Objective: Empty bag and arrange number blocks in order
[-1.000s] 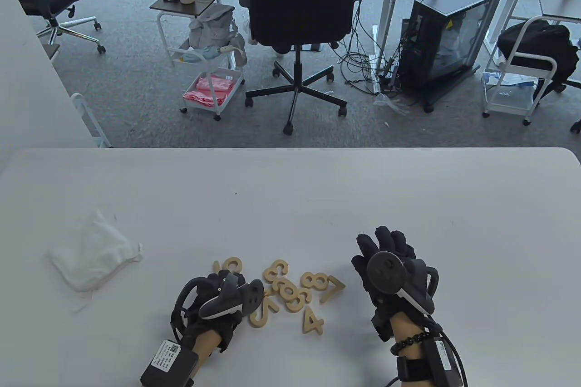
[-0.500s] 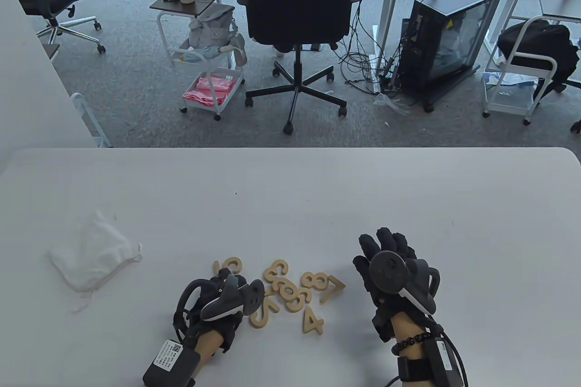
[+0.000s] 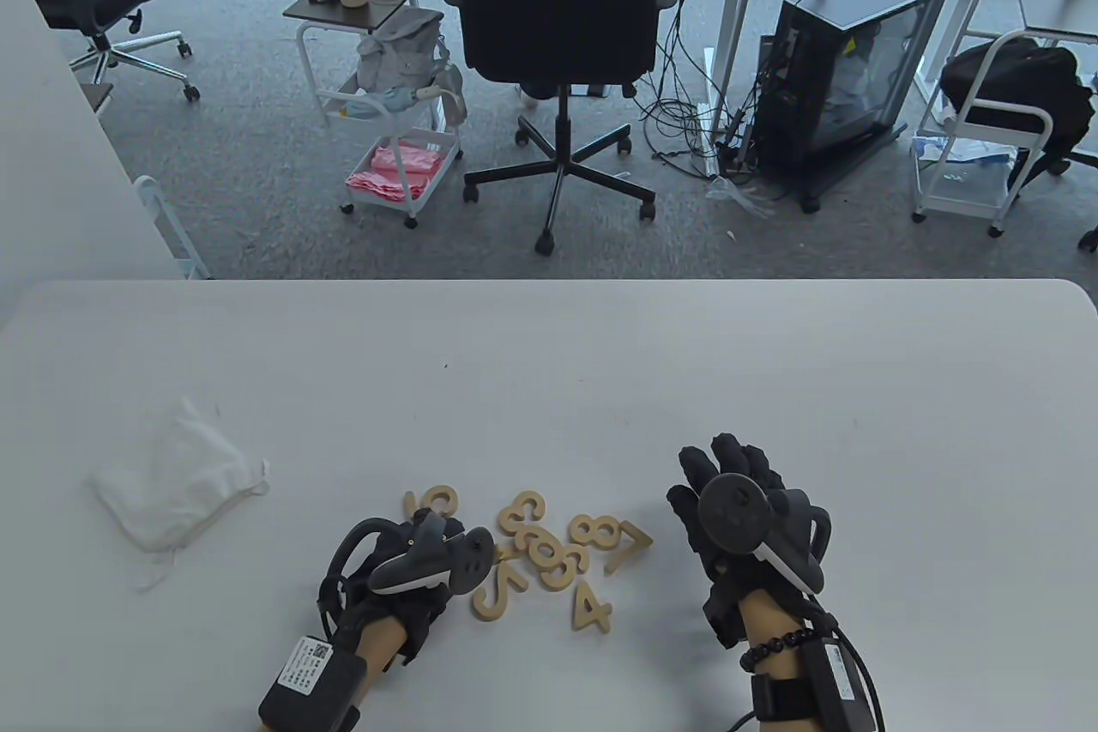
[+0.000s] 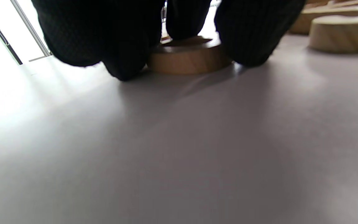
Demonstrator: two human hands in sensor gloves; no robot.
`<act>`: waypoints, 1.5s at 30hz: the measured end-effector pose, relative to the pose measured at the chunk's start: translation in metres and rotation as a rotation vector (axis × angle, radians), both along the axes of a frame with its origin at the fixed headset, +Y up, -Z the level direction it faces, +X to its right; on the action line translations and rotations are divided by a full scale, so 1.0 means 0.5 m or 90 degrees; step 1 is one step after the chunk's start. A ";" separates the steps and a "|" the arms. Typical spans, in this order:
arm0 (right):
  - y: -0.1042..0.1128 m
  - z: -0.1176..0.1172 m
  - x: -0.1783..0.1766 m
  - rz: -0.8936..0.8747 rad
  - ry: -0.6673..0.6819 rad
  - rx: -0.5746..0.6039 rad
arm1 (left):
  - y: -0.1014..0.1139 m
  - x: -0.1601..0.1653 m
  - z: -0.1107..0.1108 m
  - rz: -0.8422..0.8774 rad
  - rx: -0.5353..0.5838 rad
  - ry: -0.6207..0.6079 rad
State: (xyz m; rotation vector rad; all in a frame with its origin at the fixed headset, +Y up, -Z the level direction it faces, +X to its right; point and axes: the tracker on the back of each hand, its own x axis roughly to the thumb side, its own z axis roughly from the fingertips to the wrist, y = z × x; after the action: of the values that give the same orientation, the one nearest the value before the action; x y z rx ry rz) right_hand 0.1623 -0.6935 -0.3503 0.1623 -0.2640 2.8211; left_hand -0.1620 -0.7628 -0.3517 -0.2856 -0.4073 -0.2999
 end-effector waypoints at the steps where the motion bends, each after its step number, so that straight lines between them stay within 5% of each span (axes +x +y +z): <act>1: 0.000 0.000 0.000 0.001 0.000 0.001 | -0.001 0.002 0.001 -0.006 0.004 -0.004; 23: 0.000 0.000 0.002 -0.014 -0.001 -0.001 | 0.001 -0.010 0.002 0.028 0.024 -0.038; 31: 0.006 0.000 0.013 -0.026 -0.007 0.008 | 0.116 -0.064 -0.003 0.210 0.113 -0.023; 37: 0.005 0.000 0.008 -0.021 0.000 0.008 | 0.158 -0.097 -0.081 0.205 0.164 -0.034; 45: 0.004 -0.001 0.007 -0.025 0.002 0.009 | 0.083 -0.078 -0.215 0.108 0.101 -0.011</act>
State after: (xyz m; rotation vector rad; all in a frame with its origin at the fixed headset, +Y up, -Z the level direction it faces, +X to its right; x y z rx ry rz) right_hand 0.1659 -0.6914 -0.3509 0.1637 -0.2843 2.7800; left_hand -0.2010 -0.7213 -0.4594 -0.0929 -0.4190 -0.1665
